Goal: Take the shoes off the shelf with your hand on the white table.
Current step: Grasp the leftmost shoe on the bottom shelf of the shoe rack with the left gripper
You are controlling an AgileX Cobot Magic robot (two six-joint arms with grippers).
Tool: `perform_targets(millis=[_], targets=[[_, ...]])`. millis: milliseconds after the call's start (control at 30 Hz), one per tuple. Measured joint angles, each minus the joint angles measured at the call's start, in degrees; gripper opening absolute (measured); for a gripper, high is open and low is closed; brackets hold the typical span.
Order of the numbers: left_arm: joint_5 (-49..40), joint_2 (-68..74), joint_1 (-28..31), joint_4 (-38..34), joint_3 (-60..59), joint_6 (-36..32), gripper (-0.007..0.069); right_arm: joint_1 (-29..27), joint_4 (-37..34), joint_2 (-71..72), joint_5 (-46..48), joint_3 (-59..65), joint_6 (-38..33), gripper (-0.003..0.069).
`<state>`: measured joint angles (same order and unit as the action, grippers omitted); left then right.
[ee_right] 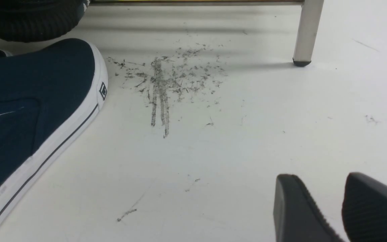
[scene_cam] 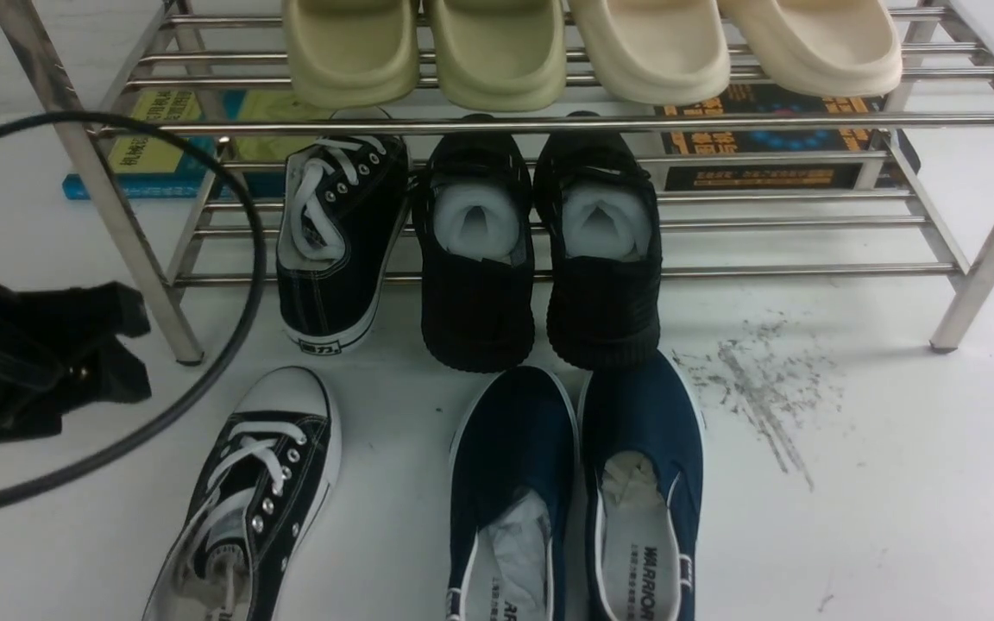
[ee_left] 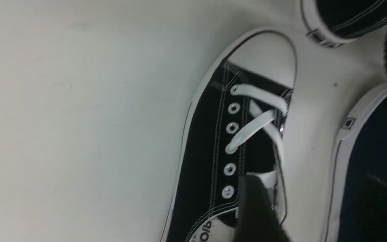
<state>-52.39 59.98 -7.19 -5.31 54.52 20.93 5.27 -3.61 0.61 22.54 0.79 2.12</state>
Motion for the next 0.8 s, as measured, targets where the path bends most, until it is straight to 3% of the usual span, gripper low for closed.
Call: perform_targets(millis=[67, 100, 200, 300, 600, 800], targets=[[-0.1, 0.1, 0.0, 0.0, 1.2, 0.1, 0.0293, 0.0, 0.0, 0.0, 0.0, 0.0, 0.0, 0.0237], [-0.1, 0.1, 0.0, 0.0, 1.2, 0.1, 0.0281, 0.0, 0.0, 0.0, 0.0, 0.0, 0.0, 0.0237], [-0.1, 2.0, 0.0, 0.0, 2.0, 0.4, 0.0071, 0.0, 0.0, 0.0, 0.0, 0.0, 0.0, 0.0237], [-0.1, 5.4, 0.0, 0.0, 2.0, 0.4, 0.0004, 0.0, 0.0, 0.0, 0.0, 0.0, 0.0, 0.0237], [1.8, 15.6, 0.0, -0.2, 5.2, 0.4, 0.0017, 0.0, 0.0, 0.0, 0.0, 0.0, 0.0, 0.0237], [2.2, 24.5, 0.0, 0.0, 15.0, 0.2, 0.0160, 0.0, 0.0, 0.0, 0.0, 0.0, 0.0, 0.0237]])
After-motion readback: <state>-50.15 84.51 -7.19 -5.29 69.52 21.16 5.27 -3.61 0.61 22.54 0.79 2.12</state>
